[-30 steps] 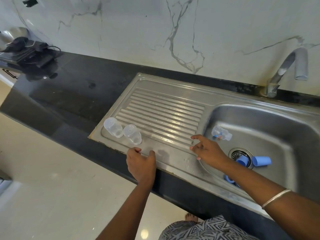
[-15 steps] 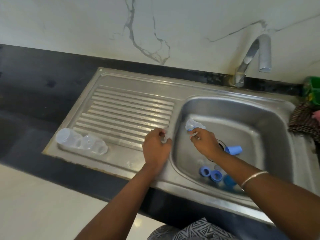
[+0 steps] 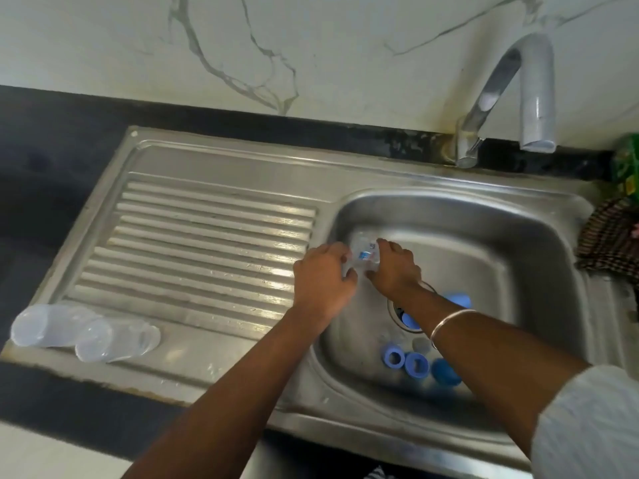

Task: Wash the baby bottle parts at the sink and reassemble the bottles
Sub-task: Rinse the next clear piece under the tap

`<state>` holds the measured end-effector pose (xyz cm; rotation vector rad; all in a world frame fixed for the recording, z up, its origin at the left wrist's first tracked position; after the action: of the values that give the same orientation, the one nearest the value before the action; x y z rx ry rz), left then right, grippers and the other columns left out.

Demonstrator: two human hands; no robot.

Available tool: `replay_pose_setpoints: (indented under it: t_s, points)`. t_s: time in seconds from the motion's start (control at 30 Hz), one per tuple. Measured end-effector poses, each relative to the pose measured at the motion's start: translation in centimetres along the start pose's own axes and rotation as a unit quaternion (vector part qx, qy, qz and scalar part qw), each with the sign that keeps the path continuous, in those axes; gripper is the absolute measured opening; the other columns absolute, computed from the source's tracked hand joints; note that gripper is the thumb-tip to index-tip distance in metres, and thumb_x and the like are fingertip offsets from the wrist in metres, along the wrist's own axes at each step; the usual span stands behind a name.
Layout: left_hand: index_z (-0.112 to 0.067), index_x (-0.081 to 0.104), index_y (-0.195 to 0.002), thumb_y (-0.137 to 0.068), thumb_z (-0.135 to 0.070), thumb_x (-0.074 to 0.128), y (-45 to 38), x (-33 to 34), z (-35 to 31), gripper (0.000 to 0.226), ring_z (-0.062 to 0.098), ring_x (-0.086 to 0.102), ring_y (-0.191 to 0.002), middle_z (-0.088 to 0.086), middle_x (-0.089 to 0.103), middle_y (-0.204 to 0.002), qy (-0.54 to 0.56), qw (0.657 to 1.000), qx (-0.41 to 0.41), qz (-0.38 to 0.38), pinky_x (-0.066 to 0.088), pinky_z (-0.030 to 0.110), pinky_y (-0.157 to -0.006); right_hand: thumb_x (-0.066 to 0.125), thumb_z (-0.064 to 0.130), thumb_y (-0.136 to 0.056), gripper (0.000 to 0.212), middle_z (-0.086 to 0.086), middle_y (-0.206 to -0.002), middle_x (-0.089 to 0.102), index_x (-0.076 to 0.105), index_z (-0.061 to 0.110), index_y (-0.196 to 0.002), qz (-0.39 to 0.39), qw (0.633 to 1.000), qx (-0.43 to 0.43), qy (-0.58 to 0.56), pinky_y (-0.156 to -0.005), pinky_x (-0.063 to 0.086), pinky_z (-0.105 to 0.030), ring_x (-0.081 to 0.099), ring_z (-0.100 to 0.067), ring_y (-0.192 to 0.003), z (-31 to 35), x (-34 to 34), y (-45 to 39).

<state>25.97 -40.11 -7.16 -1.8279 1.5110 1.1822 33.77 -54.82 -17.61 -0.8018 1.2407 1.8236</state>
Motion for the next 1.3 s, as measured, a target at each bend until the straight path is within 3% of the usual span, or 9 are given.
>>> replay_pose_setpoints:
  t_s: [0.23,0.43,0.53,0.7,0.83,1.03,1.1,1.2,1.3]
  points:
    - [-0.030,0.064,-0.113,-0.084,-0.033,0.063,-0.7,0.6,-0.4,0.029,0.022,0.057,-0.110,-0.006,0.065,-0.113,-0.049,0.999,0.003,-0.006,0.038,0.037,-0.093,0.063,0.024,-0.090,0.062,-0.006,-0.146,0.037,0.033,0.029,-0.143,-0.028,0.999,-0.034,-0.003,-0.089,0.047,-0.048,0.044,-0.034,-0.124,-0.3,0.8,-2.5]
    - [-0.031,0.061,-0.116,-0.082,-0.032,0.065,-0.5,0.7,-1.0,0.034,0.021,0.059,-0.109,-0.005,0.065,-0.113,-0.073,0.997,0.011,0.002,0.039,0.037,-0.092,0.065,0.035,-0.090,0.054,-0.012,-0.123,0.048,0.041,0.028,-0.138,-0.018,0.993,-0.078,-0.090,-0.085,0.053,-0.046,0.055,-0.034,-0.111,-0.9,0.5,-1.8]
    - [-0.028,0.059,-0.119,-0.080,-0.029,0.067,-0.6,1.0,-1.8,0.040,0.021,0.061,-0.105,-0.003,0.065,-0.112,-0.074,0.997,0.029,0.016,0.042,0.037,-0.090,0.075,0.035,-0.084,0.056,-0.008,-0.118,0.046,0.052,0.025,-0.134,-0.060,0.976,-0.084,-0.191,-0.085,0.050,-0.032,0.059,-0.027,-0.101,-0.9,-0.7,0.3]
    - [-0.024,0.054,-0.133,-0.075,-0.024,0.071,-0.1,2.6,-4.3,0.061,0.021,0.058,-0.116,-0.003,0.060,-0.127,-0.057,0.993,0.089,0.061,0.048,0.035,-0.095,0.087,0.036,-0.069,0.054,0.010,-0.090,0.055,0.054,0.026,-0.111,-0.121,0.949,-0.090,-0.276,-0.061,0.036,-0.006,0.054,-0.005,-0.078,-1.8,-3.9,4.6]
    - [-0.027,0.033,-0.149,-0.076,-0.036,0.072,0.3,4.0,-6.6,0.083,0.021,0.045,-0.136,-0.005,0.047,-0.148,-0.053,0.988,0.101,0.105,0.040,0.045,-0.109,0.090,0.036,-0.065,0.054,0.010,-0.084,0.058,0.050,0.025,-0.101,-0.125,0.936,-0.056,-0.325,-0.058,0.039,-0.010,0.055,-0.001,-0.075,-3.3,-6.7,7.0]
    - [-0.030,0.046,-0.132,-0.075,-0.053,0.068,0.3,5.1,-10.0,0.065,0.019,0.061,-0.111,-0.007,0.066,-0.116,0.053,0.985,0.072,0.145,0.050,0.044,-0.092,0.090,0.043,-0.064,0.042,0.011,-0.081,0.069,0.063,0.030,-0.094,-0.148,0.924,-0.018,-0.352,-0.059,0.046,-0.010,0.065,0.000,-0.072,-6.0,-10.8,8.7]
    - [-0.035,0.038,-0.135,-0.072,-0.062,0.066,0.4,5.8,-10.7,0.075,0.018,0.064,-0.108,-0.009,0.068,-0.113,0.069,0.980,0.043,0.181,0.050,0.045,-0.093,0.084,0.045,-0.073,0.037,0.006,-0.077,0.070,0.065,0.026,-0.098,-0.133,0.924,-0.001,-0.357,-0.058,0.052,-0.018,0.067,-0.004,-0.065,-7.1,-11.6,8.5]
    - [-0.032,0.049,-0.120,-0.072,-0.063,0.066,0.0,6.6,-11.2,0.060,0.018,0.066,-0.097,-0.008,0.067,-0.102,0.076,0.978,-0.016,0.193,0.053,0.039,-0.087,0.067,0.044,-0.089,0.028,0.003,-0.081,0.072,0.061,0.026,-0.109,-0.140,0.926,0.050,-0.348,-0.057,0.053,-0.027,0.070,-0.015,-0.065,-9.1,-13.0,7.5]
    - [-0.015,0.061,-0.109,-0.076,-0.055,0.073,-1.1,7.5,-10.8,0.053,0.023,0.065,-0.091,0.005,0.067,-0.104,0.197,0.947,-0.145,0.206,0.050,0.030,-0.073,0.064,0.040,-0.092,0.019,0.000,-0.089,0.070,0.060,0.027,-0.106,-0.191,0.911,0.058,-0.360,-0.073,0.057,-0.040,0.070,-0.021,-0.080,-10.0,-15.2,6.0]
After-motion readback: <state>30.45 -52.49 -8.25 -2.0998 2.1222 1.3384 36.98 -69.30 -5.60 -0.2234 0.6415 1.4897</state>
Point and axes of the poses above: each hand's wrist, its own y-axis away from the middle knuckle, its own x-axis out of the palm, z = x × y, the point moved 6 cm from there along -y, towards the middle knuckle
